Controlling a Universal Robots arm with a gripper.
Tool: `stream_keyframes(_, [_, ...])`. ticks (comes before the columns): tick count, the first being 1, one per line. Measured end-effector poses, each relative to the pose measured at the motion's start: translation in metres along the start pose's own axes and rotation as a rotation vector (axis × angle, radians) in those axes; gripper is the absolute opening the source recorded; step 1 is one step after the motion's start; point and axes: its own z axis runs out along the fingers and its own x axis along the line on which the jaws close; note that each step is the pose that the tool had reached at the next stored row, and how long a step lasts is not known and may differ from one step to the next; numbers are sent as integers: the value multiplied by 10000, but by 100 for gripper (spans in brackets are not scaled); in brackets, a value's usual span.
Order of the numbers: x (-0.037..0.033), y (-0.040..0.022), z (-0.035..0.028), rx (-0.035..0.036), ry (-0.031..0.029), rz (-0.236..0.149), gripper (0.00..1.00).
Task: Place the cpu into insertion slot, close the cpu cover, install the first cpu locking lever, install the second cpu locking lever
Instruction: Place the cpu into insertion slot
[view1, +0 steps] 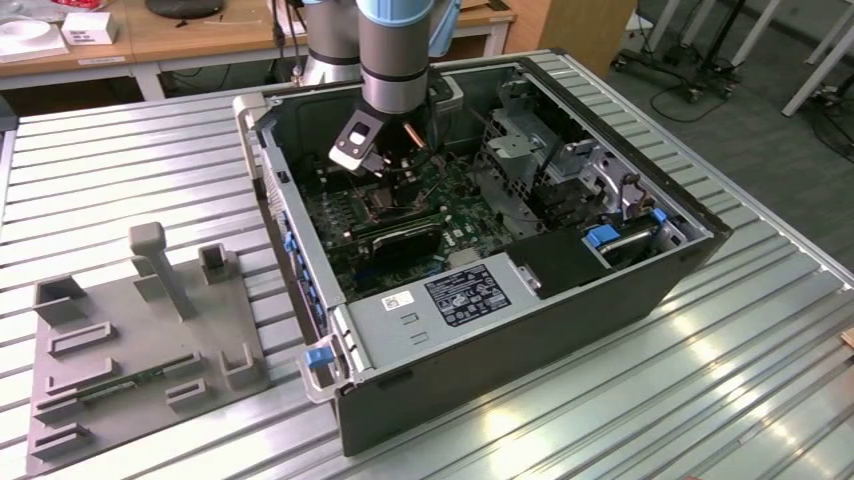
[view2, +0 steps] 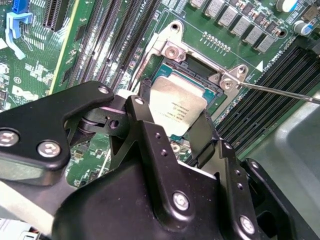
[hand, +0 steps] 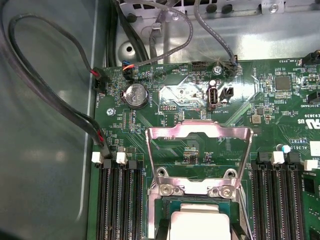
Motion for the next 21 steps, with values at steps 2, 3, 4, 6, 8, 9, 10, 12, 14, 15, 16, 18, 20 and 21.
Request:
stream_keyframes(2, [0, 0, 1, -1, 2, 0, 54])
stream_keyframes(3, [0, 0, 1, 0, 2, 0, 54])
stream_keyframes(4, [0, 0, 1, -1, 2, 0, 54])
stream_keyframes(6, [0, 0, 2, -1, 2, 0, 54])
stream_keyframes(8, [0, 0, 2, -1, 2, 0, 54])
stream_keyframes(9, [0, 0, 2, -1, 2, 0, 54])
stream_keyframes(10, [1, 0, 1, -1, 3, 0, 54])
stream_keyframes(12, [2, 1, -8, -6, 10, 1, 54])
stream_keyframes(14, [1, 2, -24, -1, 2, 0, 54])
stream_keyframes(15, [2, 2, -26, -2, 4, 0, 54])
stream_keyframes(16, [2, 2, -25, -3, 6, 1, 54])
stream_keyframes(18, [2, 2, -26, -3, 4, 16, 54])
stream_keyframes(20, [1, 2, -26, -3, -3, 89, 54])
stream_keyframes(21, [1, 2, -26, -3, -4, 92, 54])
